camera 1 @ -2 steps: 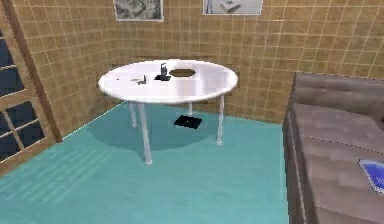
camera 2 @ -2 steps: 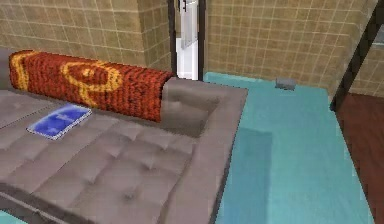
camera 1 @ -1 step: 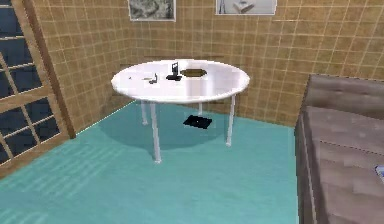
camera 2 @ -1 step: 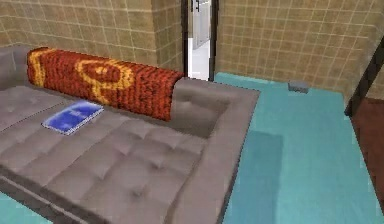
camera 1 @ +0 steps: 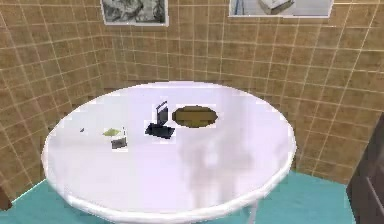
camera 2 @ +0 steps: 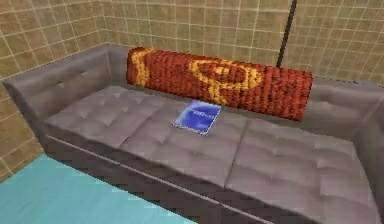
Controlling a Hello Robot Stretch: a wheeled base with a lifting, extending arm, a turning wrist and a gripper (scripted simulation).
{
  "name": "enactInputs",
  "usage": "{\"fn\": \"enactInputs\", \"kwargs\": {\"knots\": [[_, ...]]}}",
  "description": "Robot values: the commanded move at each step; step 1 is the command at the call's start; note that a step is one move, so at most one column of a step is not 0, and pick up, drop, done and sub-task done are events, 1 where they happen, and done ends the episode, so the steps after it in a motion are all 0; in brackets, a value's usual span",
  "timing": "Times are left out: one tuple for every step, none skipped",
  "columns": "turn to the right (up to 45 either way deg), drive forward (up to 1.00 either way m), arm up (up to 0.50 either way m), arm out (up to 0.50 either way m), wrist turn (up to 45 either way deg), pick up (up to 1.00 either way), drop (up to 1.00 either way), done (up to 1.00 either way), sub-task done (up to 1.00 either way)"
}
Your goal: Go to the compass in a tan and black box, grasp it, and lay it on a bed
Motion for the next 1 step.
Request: {"fn": "enactInputs", "kwargs": {"knots": [[-45.0,0.00,0.00,0.00,0.0,0.00,0.00,0.00,0.00]]}}
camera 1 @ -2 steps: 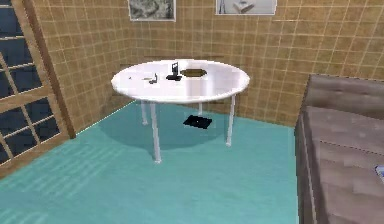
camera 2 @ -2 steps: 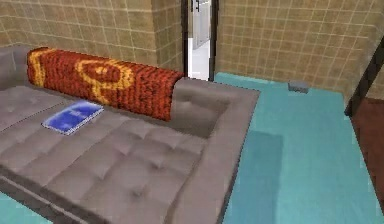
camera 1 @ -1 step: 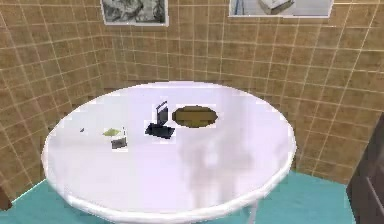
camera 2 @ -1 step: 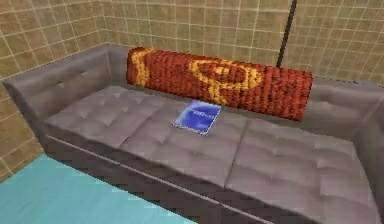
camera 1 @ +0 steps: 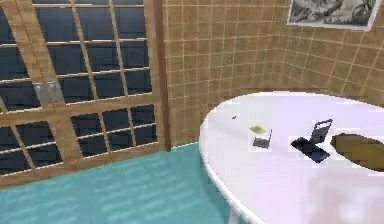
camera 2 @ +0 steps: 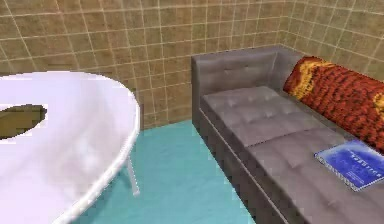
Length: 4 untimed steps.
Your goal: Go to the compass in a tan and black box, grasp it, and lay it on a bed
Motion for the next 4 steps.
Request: {"fn": "enactInputs", "kwargs": {"knots": [[-45.0,0.00,0.00,0.00,0.0,0.00,0.00,0.00,0.00],[-21.0,0.00,0.00,0.00,0.0,0.00,0.00,0.00,0.00],[-3.0,0.00,0.00,0.00,0.0,0.00,0.00,0.00,0.00],[45.0,0.00,0.00,0.00,0.0,0.00,0.00,0.00,0.00]]}}
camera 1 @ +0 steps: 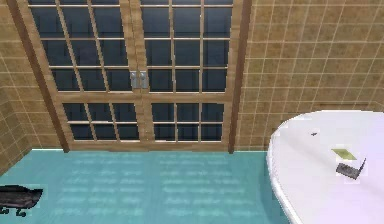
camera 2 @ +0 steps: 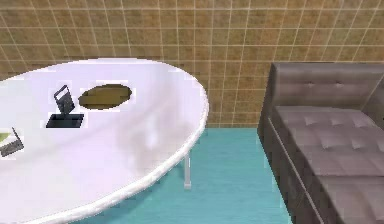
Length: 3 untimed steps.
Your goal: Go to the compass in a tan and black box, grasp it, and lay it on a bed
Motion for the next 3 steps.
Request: {"fn": "enactInputs", "kwargs": {"knots": [[3.0,0.00,0.00,0.00,0.0,0.00,0.00,0.00,0.00],[0.0,0.15,0.00,0.00,0.0,0.00,0.00,0.00,0.00],[0.0,0.60,0.00,0.00,0.0,0.00,0.00,0.00,0.00]]}}
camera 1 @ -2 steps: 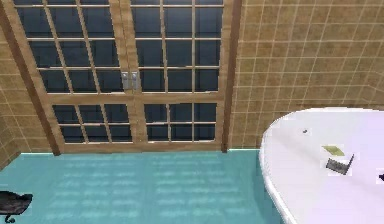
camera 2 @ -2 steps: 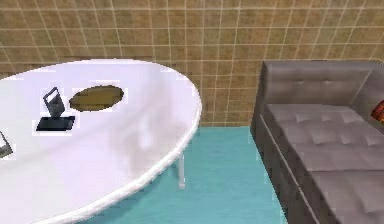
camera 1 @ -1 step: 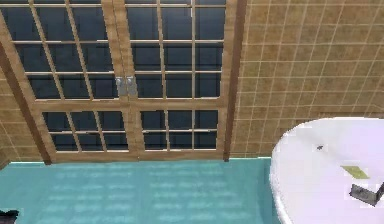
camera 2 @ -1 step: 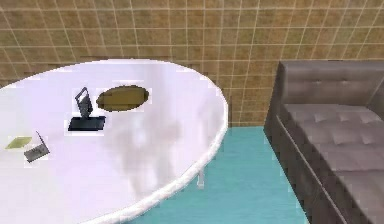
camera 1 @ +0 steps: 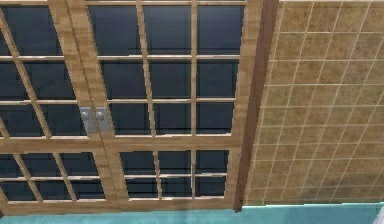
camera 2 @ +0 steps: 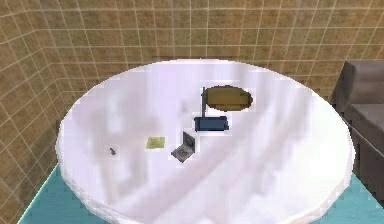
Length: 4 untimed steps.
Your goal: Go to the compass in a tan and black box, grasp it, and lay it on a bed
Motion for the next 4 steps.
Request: {"fn": "enactInputs", "kwargs": {"knots": [[0.0,0.00,0.50,0.00,0.0,0.00,0.00,0.00,0.00],[0.0,0.00,0.38,0.00,0.0,0.00,0.00,0.00,0.00],[0.0,0.00,0.00,0.26,0.0,0.00,0.00,0.00,0.00],[0.0,0.00,0.00,0.00,45.0,0.00,0.00,0.00,0.00]]}}
